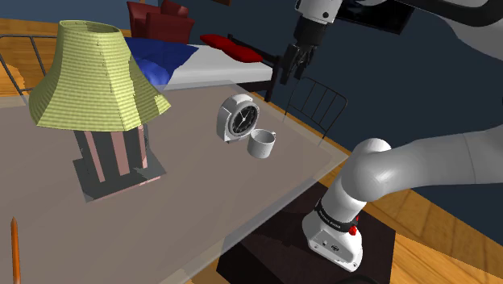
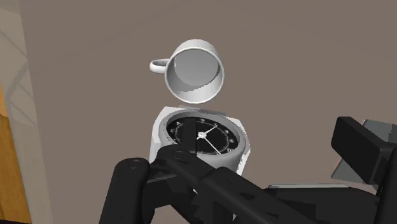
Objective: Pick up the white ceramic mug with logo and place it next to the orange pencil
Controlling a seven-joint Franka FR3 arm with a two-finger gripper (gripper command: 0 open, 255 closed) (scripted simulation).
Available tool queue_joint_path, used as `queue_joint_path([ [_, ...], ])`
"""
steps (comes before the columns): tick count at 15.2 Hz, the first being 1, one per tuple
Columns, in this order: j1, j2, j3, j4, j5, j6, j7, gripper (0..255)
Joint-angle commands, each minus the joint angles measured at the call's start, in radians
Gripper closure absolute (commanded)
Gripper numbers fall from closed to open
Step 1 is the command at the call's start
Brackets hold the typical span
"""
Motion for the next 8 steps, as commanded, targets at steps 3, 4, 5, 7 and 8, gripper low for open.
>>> queue_joint_path([
  [3,0.0,0.006,0.001,-0.062,0.0,0.06,-0.001,0],
  [4,0.001,0.011,0.002,-0.092,-0.001,0.091,-0.001,0],
  [5,0.001,0.017,0.003,-0.12,-0.001,0.122,-0.002,0],
  [7,0.001,0.034,0.004,-0.174,-0.002,0.186,-0.002,0],
  [8,0.001,0.045,0.005,-0.2,-0.002,0.218,-0.003,0],
])
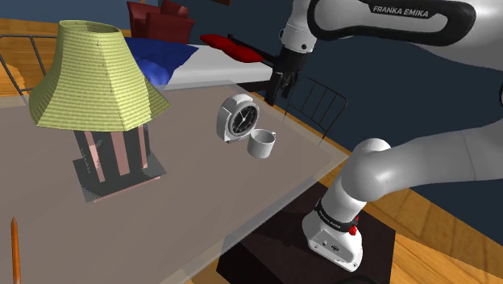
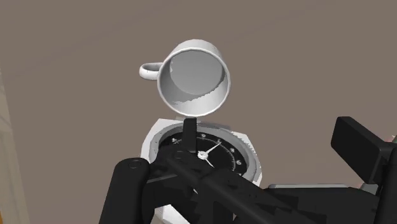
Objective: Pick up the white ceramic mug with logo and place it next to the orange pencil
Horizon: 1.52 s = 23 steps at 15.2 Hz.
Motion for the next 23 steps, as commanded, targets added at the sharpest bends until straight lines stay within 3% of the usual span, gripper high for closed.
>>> queue_joint_path([
  [1,0.0,0.019,0.002,-0.055,-0.001,0.068,0.0,0],
  [12,-0.01,0.26,0.015,-0.242,-0.013,0.455,0.004,0],
  [19,-0.014,0.325,0.017,-0.296,-0.018,0.575,0.007,0],
  [23,-0.014,0.332,0.017,-0.3,-0.019,0.585,0.008,0],
])
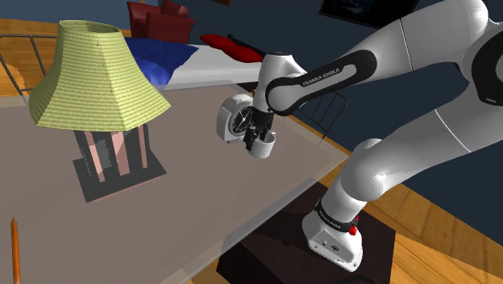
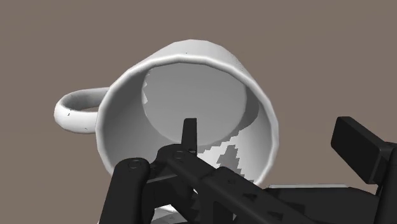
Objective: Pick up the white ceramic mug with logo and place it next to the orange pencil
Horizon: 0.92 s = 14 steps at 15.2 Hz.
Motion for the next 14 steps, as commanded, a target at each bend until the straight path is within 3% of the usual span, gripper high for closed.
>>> queue_joint_path([
  [1,0.0,0.001,0.0,-0.001,0.0,0.003,0.0,0],
  [4,0.0,0.001,0.0,-0.001,0.0,0.003,0.0,0],
  [5,0.0,0.001,0.0,-0.001,0.0,0.003,0.0,255],
  [14,0.0,0.001,0.0,-0.001,0.0,0.003,0.0,255],
])
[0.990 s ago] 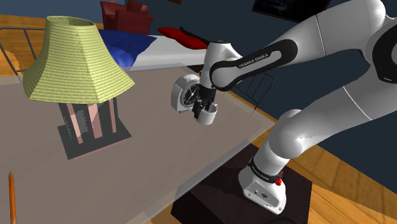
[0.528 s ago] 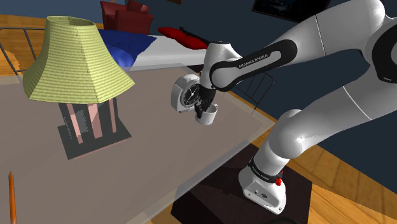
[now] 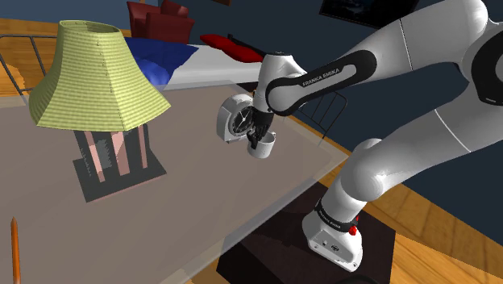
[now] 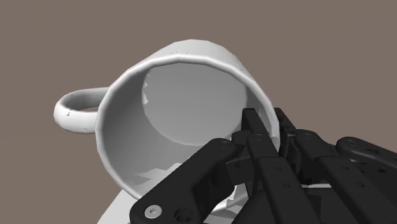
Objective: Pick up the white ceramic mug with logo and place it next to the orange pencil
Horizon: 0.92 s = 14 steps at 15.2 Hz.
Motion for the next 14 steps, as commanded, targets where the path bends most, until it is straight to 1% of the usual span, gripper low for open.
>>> queue_joint_path([
  [1,0.0,-0.01,-0.001,0.006,0.001,-0.018,-0.001,255],
  [14,0.004,-0.116,-0.009,0.117,0.005,-0.233,-0.012,255],
])
